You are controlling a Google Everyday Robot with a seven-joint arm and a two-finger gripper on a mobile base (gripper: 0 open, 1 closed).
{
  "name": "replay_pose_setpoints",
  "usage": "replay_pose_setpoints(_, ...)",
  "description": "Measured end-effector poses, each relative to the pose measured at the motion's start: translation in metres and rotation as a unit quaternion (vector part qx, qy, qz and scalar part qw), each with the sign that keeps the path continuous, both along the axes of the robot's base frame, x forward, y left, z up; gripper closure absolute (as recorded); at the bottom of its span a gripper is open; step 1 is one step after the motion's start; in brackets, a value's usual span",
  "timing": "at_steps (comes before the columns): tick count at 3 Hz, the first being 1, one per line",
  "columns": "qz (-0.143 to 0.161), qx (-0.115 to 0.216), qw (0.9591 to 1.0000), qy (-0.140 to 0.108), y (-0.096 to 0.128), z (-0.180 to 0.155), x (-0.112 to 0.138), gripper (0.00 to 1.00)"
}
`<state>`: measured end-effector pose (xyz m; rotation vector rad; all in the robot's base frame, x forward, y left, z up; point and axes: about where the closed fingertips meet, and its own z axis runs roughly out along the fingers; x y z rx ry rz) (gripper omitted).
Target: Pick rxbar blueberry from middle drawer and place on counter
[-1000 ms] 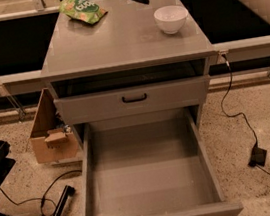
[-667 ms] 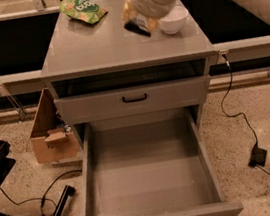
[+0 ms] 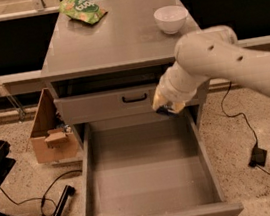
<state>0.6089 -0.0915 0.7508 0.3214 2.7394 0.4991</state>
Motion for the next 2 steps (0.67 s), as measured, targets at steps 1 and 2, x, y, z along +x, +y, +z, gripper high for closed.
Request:
replay_pose_setpoints(1,-0.014,-0.019,0.9989,0.040,-0.026,-0.119,-0.015,1.00)
replay_pose_setpoints(2,-0.032,-0.019,0.9989,0.027,-0.036,-0.176,-0.006,1.00)
